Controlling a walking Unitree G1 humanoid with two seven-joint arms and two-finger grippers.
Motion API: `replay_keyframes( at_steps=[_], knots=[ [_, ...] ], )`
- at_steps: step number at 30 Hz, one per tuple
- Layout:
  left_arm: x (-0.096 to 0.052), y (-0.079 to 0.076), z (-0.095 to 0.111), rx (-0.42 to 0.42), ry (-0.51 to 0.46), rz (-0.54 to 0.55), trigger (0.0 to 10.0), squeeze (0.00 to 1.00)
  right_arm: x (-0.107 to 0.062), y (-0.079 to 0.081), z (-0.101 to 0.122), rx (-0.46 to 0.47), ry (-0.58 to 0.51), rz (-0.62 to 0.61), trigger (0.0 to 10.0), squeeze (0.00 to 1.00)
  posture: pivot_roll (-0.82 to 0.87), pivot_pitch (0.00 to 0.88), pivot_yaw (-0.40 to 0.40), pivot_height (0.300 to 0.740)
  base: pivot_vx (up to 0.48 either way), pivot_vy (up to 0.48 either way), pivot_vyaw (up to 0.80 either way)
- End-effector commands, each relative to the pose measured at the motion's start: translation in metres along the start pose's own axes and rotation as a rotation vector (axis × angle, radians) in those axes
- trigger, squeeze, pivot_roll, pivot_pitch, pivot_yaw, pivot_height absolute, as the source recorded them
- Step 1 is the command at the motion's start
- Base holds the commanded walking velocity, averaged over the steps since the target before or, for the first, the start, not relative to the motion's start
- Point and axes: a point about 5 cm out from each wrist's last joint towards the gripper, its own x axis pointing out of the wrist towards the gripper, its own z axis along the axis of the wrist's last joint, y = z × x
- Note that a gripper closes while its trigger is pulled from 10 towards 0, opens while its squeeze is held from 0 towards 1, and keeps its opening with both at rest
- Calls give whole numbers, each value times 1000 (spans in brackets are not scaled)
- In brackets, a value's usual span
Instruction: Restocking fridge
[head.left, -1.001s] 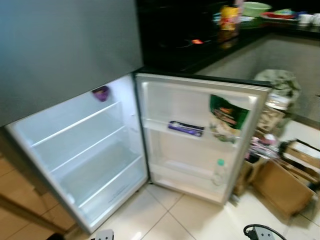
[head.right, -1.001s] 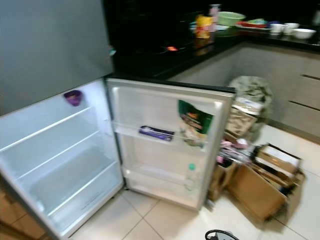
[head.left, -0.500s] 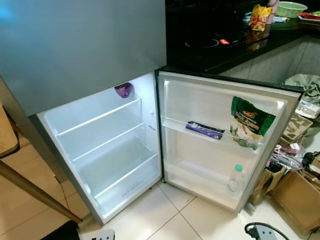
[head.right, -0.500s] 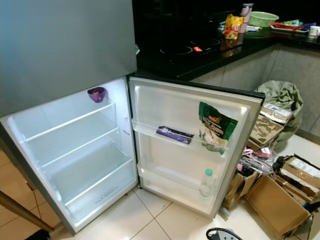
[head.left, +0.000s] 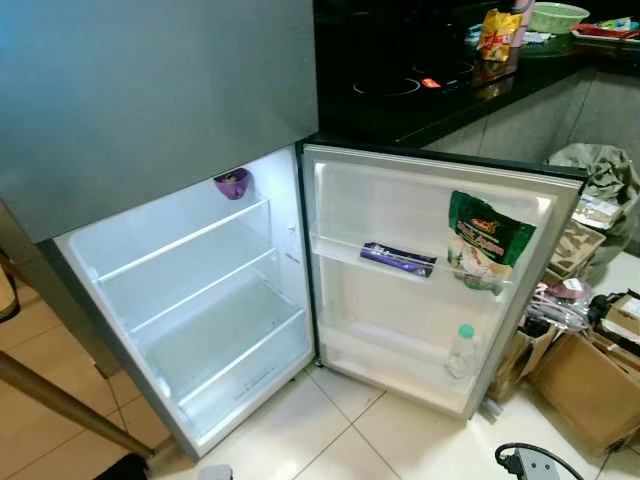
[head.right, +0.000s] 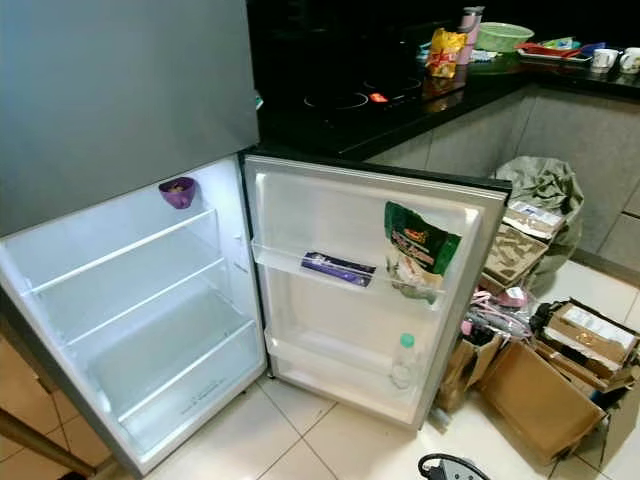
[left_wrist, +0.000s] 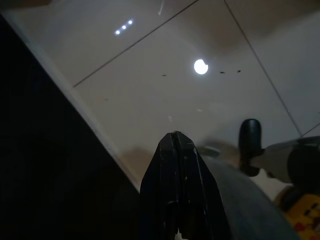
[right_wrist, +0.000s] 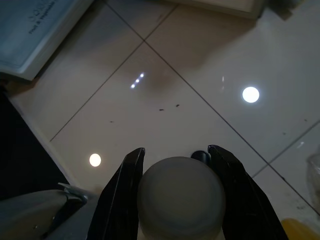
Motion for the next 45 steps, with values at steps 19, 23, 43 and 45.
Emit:
replay_keyframes(
  at_steps=[19,23,43,45],
  knots=[
    [0,-1,-1,13,6,-10,10000,0,1,1,6,-1,-26,23,10000,0,-114,5,5,740,0,-430,0],
    [0,-1,-1,12,5,-9,10000,0,1,1,6,-3,-25,24,10000,0,-115,8,2,740,0,-442,0],
    [0,0,0,-15,0,0,10000,0,1,2,5,-1,-23,31,10000,0,-117,10,6,740,0,-387,0],
    [0,1,-1,-20,1,9,10000,0,1,1,4,-1,-23,32,10000,0,-117,10,6,740,0,0,0]
  ],
)
